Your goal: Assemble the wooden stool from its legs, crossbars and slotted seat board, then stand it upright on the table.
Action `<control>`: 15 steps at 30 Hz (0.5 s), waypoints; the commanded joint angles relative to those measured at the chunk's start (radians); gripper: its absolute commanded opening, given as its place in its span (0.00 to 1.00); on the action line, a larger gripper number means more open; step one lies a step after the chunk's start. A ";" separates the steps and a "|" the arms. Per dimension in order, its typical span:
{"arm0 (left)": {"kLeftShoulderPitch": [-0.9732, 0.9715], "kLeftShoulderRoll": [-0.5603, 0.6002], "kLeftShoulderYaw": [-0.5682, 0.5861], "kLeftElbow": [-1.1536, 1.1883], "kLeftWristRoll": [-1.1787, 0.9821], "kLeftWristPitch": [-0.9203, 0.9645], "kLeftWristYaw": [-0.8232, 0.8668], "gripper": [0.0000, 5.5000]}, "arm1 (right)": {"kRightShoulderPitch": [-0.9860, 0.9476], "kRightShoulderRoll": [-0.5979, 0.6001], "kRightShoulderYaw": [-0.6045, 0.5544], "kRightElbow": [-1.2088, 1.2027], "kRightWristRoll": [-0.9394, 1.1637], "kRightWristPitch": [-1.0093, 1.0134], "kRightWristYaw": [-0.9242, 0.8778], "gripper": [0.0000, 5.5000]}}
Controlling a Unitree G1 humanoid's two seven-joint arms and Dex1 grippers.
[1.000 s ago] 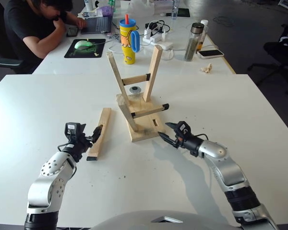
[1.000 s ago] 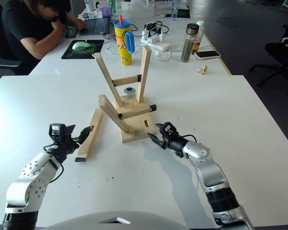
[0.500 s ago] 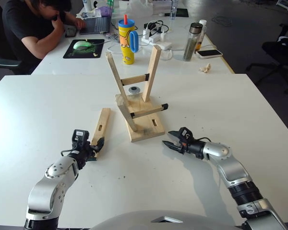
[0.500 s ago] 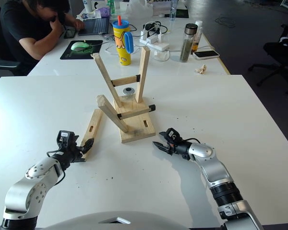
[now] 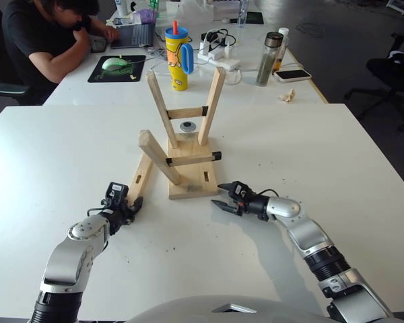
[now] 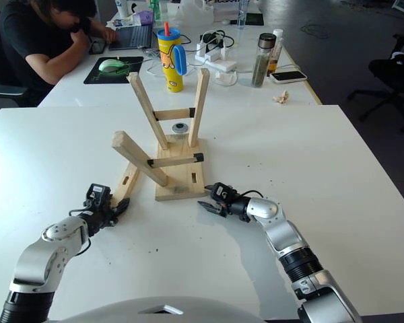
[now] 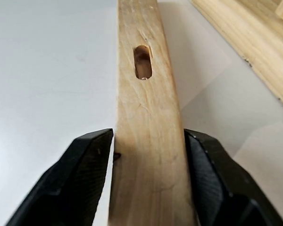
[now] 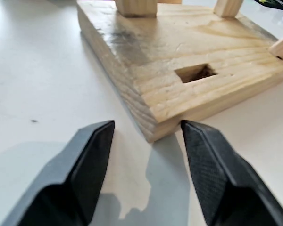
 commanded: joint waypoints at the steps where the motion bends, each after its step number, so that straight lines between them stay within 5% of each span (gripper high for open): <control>1: -0.116 0.037 0.095 0.171 0.021 -0.072 -0.008 0.38 | 0.015 0.046 0.048 -0.007 -0.020 0.038 0.000 0.47; 10: -0.513 0.052 0.391 0.215 -0.194 -0.394 -0.099 0.38 | -0.004 0.105 0.063 0.022 -0.031 0.048 -0.025 0.47; 15: -0.676 0.080 0.402 0.032 -0.596 -0.229 -0.244 0.38 | 0.054 0.049 -0.023 -0.076 0.036 0.126 -0.006 0.47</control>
